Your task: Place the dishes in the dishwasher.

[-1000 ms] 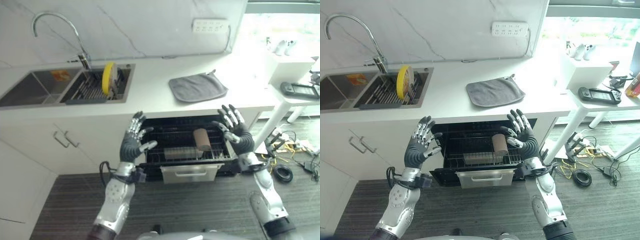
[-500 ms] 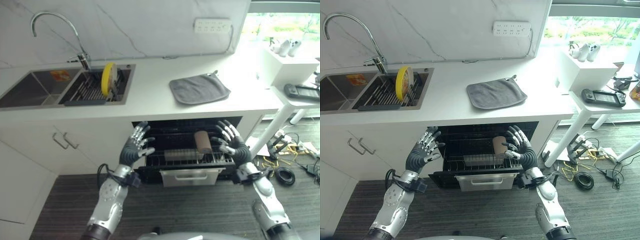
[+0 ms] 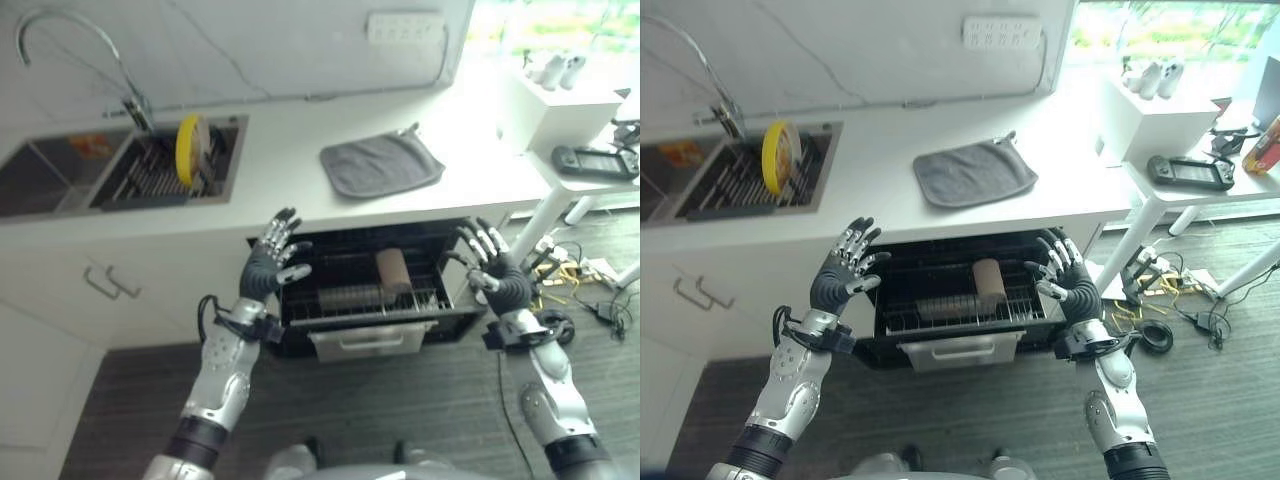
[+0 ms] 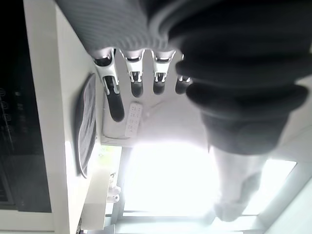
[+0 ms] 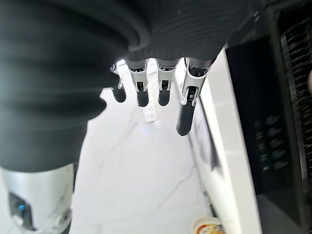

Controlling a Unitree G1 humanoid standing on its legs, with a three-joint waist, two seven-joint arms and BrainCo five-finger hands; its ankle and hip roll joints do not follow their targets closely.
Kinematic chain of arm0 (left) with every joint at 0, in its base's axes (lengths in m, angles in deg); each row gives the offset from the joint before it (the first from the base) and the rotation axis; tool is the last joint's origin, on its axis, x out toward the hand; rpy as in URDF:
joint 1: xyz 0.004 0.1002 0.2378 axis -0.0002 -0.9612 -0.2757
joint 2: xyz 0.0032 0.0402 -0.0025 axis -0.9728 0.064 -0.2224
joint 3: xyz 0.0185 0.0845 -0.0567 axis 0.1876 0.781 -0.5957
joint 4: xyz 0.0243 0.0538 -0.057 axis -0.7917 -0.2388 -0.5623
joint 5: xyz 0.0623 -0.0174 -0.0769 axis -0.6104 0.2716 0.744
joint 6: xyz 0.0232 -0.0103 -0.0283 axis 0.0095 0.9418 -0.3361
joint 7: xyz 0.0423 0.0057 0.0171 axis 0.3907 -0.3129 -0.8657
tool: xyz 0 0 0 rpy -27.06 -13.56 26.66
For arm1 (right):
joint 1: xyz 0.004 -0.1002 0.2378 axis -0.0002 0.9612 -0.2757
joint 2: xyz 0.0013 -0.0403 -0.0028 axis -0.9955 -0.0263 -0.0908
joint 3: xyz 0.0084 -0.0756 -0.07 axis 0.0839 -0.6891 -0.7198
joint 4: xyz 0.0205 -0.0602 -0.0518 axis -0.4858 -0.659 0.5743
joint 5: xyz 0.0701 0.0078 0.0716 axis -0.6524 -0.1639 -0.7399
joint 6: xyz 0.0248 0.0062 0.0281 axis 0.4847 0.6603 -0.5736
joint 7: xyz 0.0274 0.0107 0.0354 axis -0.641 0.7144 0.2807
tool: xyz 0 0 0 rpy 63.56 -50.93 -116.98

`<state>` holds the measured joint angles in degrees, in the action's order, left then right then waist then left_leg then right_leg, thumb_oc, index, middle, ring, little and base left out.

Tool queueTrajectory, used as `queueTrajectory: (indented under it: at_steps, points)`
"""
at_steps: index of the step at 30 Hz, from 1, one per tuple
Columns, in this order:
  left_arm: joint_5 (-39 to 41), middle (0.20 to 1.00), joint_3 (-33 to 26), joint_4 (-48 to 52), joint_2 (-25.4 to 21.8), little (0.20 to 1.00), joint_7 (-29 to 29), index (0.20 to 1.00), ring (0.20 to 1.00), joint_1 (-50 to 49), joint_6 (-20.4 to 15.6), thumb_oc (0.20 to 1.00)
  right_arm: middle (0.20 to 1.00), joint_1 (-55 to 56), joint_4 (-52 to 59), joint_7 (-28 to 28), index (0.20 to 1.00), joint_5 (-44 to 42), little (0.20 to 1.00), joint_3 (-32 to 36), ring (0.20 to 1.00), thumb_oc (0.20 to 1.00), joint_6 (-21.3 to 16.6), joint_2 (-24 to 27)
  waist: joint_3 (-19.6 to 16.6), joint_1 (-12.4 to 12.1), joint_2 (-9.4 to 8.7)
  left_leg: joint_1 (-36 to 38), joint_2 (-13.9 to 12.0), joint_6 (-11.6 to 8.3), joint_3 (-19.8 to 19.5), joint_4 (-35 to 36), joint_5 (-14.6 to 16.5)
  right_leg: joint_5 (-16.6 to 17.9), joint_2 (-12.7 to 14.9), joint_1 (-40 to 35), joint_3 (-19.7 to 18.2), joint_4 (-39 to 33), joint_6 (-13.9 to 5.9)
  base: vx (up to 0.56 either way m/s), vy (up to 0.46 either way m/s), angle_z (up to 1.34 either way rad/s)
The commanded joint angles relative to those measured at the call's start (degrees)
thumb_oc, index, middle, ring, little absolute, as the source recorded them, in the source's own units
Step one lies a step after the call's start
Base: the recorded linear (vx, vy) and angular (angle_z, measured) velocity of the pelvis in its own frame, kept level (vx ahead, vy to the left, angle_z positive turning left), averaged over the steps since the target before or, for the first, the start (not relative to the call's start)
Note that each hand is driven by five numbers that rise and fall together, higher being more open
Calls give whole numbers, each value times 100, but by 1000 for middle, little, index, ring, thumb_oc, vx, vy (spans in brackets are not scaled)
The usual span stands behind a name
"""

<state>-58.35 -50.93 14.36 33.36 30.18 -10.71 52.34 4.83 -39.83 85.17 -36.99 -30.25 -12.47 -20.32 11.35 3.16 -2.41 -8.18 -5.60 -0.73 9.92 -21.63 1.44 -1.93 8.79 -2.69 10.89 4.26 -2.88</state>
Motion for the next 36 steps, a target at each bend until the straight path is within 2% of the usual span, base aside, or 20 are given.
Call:
queueTrajectory:
  at_steps: [1,5,6,8,9,10,11,13,14,15,16,19,21,24,25,27,29,32,34,36]
  points:
    - [85,1000,-278,215,-127,1000,58,1000,1000,175,-334,1000,1000,-497,435,-275,1000,257,1000,129,1000,1000,-167,180,11,80,205,966,-570,-251,-108,1161,-305,-624,-309,-65,6,604,83,38,655,-4]
    - [34,1000,-276,121,-176,1000,100,1000,1000,138,-564,1000,1000,-525,616,-378,1000,186,1000,234,1000,1000,-6,477,38,268,395,1098,-1474,-550,-160,1850,-984,-892,174,154,-226,1171,-67,62,816,-3]
    - [155,1000,-300,81,-245,1000,190,1000,1000,99,-577,1000,1000,-542,616,-426,1000,57,1000,335,1000,1000,79,600,103,309,446,1053,-1422,-610,-388,1597,-714,-956,420,233,-484,1380,-201,74,913,-5]
    - [92,1000,-313,65,-275,1000,180,1000,1000,43,-548,1000,1000,-573,541,-410,1000,-94,1000,342,1000,1000,81,595,104,283,485,1076,-1145,-605,-461,1485,-268,-669,625,166,-573,1106,-440,96,771,-8]
    - [68,1000,-402,73,-335,1000,254,1000,1000,-62,-505,1000,1000,-465,485,-328,1000,-163,1000,478,1000,1000,14,424,70,236,447,1166,-755,-492,-487,1533,73,56,1003,28,-503,476,-771,43,724,-31]
    - [-17,1000,-456,83,-350,1000,285,1000,1000,-96,-493,1000,1000,-379,471,-181,1000,-140,1000,564,1000,1000,-14,241,42,159,410,1169,-459,-405,-464,1535,215,733,1283,64,-319,64,-886,-40,688,-42]
    - [-138,1000,-489,103,-397,1000,241,1000,1000,-143,-554,1000,1000,-351,471,-73,1000,-26,1000,583,1000,1000,-62,99,54,75,402,1231,-323,-354,-327,1594,258,1072,1408,184,-89,-33,-912,-143,537,-74]
    - [-173,1000,-657,265,-506,1000,212,1000,1000,-295,-507,1000,1000,-404,459,-1,1000,77,1000,541,1000,1000,-184,14,46,-140,456,1300,-162,-200,-98,1786,252,759,1146,266,328,228,-782,-199,489,-124]
    - [-156,1000,-802,327,-578,1000,296,1000,1000,-313,-396,1000,1000,-394,556,-136,1000,-53,1000,538,1000,1000,-173,26,-38,-195,481,1160,11,-33,-62,1801,263,61,499,367,359,782,-518,-184,450,-98]
    - [-106,1000,-819,297,-599,1000,271,1000,1000,-286,-375,1000,1000,-389,577,-155,1000,-84,1000,538,1000,1000,-139,23,-65,-206,470,1132,117,58,-45,1818,286,-147,250,451,379,1131,-429,-168,427,-28]
    - [-66,1000,-809,258,-622,1000,172,1000,1000,-190,-374,1000,1000,-365,612,-207,1000,-80,1000,500,1000,1000,-100,-9,-104,-222,383,1096,327,186,-3,1886,329,-428,-223,469,403,1426,-302,-78,204,26]
    - [-155,1000,-746,335,-524,1000,94,1000,1000,-38,-225,1000,1000,-308,656,-286,1000,-94,1000,443,1000,1000,-97,-57,-131,-198,176,965,677,219,-27,1782,399,-503,-891,329,279,1221,-130,-12,67,45]
    - [-271,1000,-662,322,-458,1000,70,1000,1000,85,-128,1000,1000,-383,559,-251,1000,-123,1000,425,1000,1000,-155,-36,-90,-216,117,728,819,210,-123,1450,451,-695,-943,88,325,703,129,-12,-16,3]
    - [-132,1000,-553,81,-386,1000,245,1000,1000,31,-440,1000,1000,-389,520,-285,1000,-71,1000,408,1000,1000,-266,61,-52,-105,83,714,912,254,-41,830,823,-604,-880,44,133,375,210,17,-4,-9]
    - [-143,1000,-514,88,-358,1000,282,1000,1000,-11,-453,1000,1000,-337,528,-321,1000,-61,1000,436,1000,1000,-327,66,-13,-63,61,567,888,211,-16,331,836,-562,-856,1,37,305,255,59,11,8]
    - [-181,1000,-500,67,-346,1000,326,1000,1000,-51,-421,1000,1000,-302,466,-360,1000,-69,1000,443,1000,1000,-416,-5,7,-48,40,429,774,170,13,159,724,-493,-818,-2,33,321,238,78,49,6]
    - [-116,1000,-540,49,-325,1000,393,1000,1000,-77,-486,1000,1000,-233,459,-329,1000,57,1000,480,1000,1000,-444,-96,12,0,76,489,524,63,21,749,442,-492,-833,-56,-51,293,193,145,172,8]
    - [-10,1000,-564,28,-268,1000,426,1000,1000,-99,-407,1000,1000,-222,470,-442,1000,297,1000,430,1000,1000,-437,30,9,-66,122,278,32,-280,-146,1714,-423,-579,-786,-385,-113,55,151,223,227,25]
    - [-27,1000,-572,-94,-245,1000,509,1000,1000,-102,-392,1000,1000,-230,488,-490,1000,217,1000,414,1000,1000,-407,145,20,-100,153,105,-279,-409,-239,2030,-815,-684,-727,-543,-95,48,149,312,309,-11]
    - [-49,1000,-628,-135,-228,1000,591,1000,1000,-142,-459,1000,1000,-184,506,-464,1000,121,1000,452,1000,1000,-369,187,25,-106,192,120,-378,-427,-230,2197,-880,-753,-659,-624,-95,96,122,315,339,-34]
